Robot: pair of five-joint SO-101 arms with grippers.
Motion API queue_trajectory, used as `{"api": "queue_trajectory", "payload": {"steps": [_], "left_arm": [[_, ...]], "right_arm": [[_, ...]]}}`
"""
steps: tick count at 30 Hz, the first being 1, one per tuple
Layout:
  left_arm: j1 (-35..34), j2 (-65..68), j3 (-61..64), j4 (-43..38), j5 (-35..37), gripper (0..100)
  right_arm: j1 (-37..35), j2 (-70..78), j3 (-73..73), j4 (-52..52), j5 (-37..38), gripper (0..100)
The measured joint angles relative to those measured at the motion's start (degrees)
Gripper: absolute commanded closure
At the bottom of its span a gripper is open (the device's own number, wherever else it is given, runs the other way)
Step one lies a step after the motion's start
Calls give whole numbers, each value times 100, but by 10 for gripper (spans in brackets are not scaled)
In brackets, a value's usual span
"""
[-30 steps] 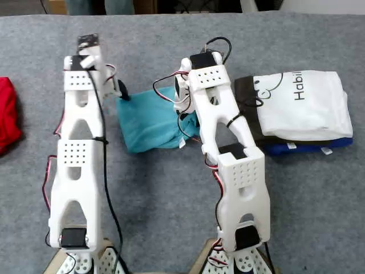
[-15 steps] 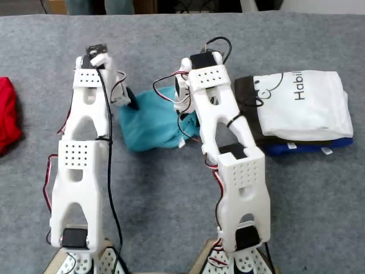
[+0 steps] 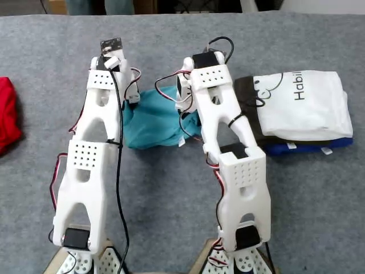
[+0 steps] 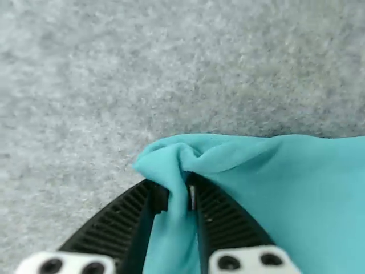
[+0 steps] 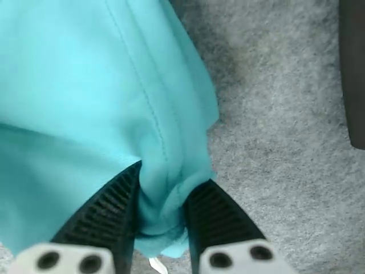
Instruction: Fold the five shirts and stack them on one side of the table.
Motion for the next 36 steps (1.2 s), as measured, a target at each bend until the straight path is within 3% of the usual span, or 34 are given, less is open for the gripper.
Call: {"api": "queue_trajectory", "payload": {"steps": [8,16,24,36], "left_arm": [[211,44,-440,114,-264,967],[598,149,-2110,730,-369,968],[809,62,-2303,756,-79,967],[1837,-413,-2303,-826,185,971]], "right_arm": [[0,0,-246,0,141,985],[281,-62,-633,35,378,985],[774,-1011,-633,35,844,985],[2215,-2295,-325,44,1679,985]]}}
